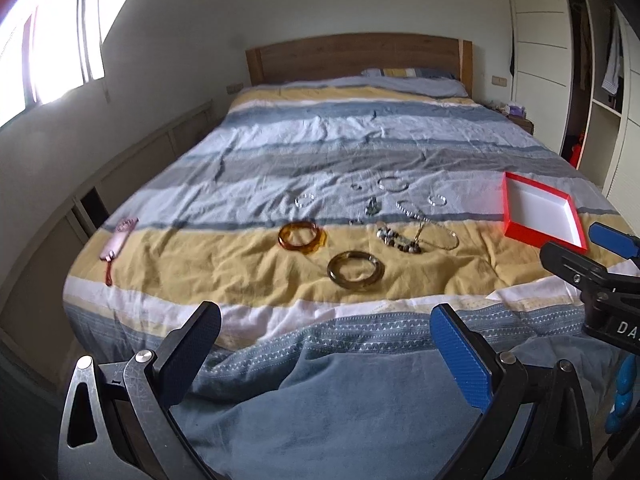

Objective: Organize jewelry
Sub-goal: 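Grasp the dark brown bangle with the left tool while the right tool grasps the beaded bracelet, then carry both items into the red box and open both tools to release, then move both tools back over the jewelry on the bed, then grasp the amber bangle with the left tool while the right tool grasps a silver ring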

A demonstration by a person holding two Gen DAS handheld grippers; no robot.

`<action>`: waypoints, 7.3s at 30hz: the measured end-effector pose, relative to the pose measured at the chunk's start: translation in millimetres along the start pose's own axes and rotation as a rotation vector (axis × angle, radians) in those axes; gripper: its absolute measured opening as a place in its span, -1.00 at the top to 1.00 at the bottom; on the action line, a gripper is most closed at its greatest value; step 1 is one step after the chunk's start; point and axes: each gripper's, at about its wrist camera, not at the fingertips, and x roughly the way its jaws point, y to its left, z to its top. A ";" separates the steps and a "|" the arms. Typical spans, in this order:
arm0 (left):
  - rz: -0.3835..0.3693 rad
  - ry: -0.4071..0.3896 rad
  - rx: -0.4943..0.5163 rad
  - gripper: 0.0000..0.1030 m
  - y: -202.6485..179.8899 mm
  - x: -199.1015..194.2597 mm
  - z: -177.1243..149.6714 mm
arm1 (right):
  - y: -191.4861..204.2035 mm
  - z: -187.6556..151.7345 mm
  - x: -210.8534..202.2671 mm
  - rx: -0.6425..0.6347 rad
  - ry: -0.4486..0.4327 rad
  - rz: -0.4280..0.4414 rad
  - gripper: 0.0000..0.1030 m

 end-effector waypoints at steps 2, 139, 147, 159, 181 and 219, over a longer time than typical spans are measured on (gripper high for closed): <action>-0.015 0.039 -0.023 -0.98 7.2 17.8 -3.1 | -1.4 1.8 12.3 -0.007 0.023 0.022 -0.81; -0.432 0.106 0.318 0.19 -268.4 137.0 149.0 | -286.1 47.8 35.2 0.262 0.077 -0.232 0.23; -0.325 0.004 0.222 -0.18 -167.0 64.9 146.4 | -232.1 59.3 -40.2 0.224 -0.047 -0.195 0.22; -0.159 -0.122 0.117 -0.31 -29.3 -8.2 120.1 | -161.7 61.3 -105.9 0.167 -0.155 -0.100 0.20; -0.029 0.055 -0.130 -0.31 114.1 122.9 71.1 | -50.5 73.2 54.3 0.006 0.060 0.130 0.20; -0.148 0.314 -0.162 0.56 107.1 329.9 60.7 | 69.7 63.0 365.8 -0.060 0.375 0.312 0.65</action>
